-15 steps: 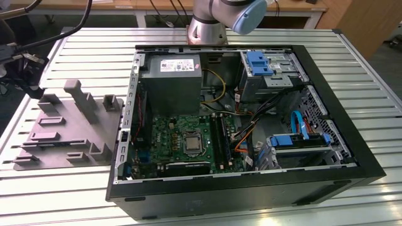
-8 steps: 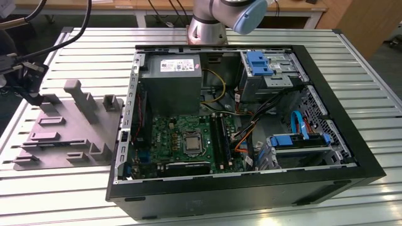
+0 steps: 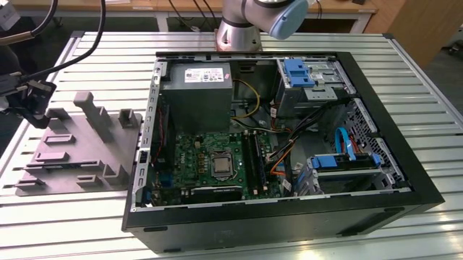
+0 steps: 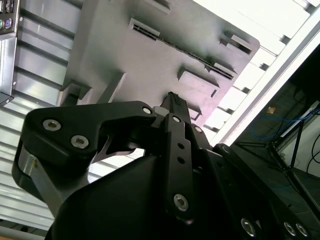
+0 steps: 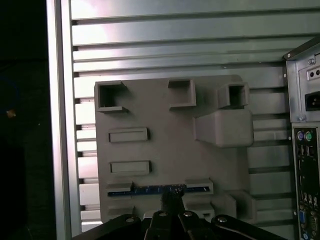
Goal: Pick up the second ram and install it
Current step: 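Reach for the second ram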
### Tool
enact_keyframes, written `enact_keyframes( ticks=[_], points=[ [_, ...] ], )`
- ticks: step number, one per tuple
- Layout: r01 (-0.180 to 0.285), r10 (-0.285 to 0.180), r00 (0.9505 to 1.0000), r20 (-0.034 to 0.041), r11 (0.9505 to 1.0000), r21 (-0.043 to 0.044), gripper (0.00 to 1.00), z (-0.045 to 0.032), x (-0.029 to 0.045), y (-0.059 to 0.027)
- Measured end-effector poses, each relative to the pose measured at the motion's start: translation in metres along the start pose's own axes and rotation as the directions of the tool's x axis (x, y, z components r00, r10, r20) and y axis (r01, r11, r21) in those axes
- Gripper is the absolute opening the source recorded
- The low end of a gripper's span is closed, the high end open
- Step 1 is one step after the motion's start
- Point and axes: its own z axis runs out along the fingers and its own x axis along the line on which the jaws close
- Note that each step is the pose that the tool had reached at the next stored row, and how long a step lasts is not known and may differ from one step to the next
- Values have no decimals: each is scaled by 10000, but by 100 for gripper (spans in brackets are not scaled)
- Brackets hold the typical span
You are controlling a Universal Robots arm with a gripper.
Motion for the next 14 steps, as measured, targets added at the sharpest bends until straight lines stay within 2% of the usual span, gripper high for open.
enact_keyframes(
  ticks=[6,14],
  points=[
    [-2,2,10000,-89,10000,59,10,62,-3,-50],
    [31,-30,9999,-96,10000,63,10,152,-9,-131]
  ],
)
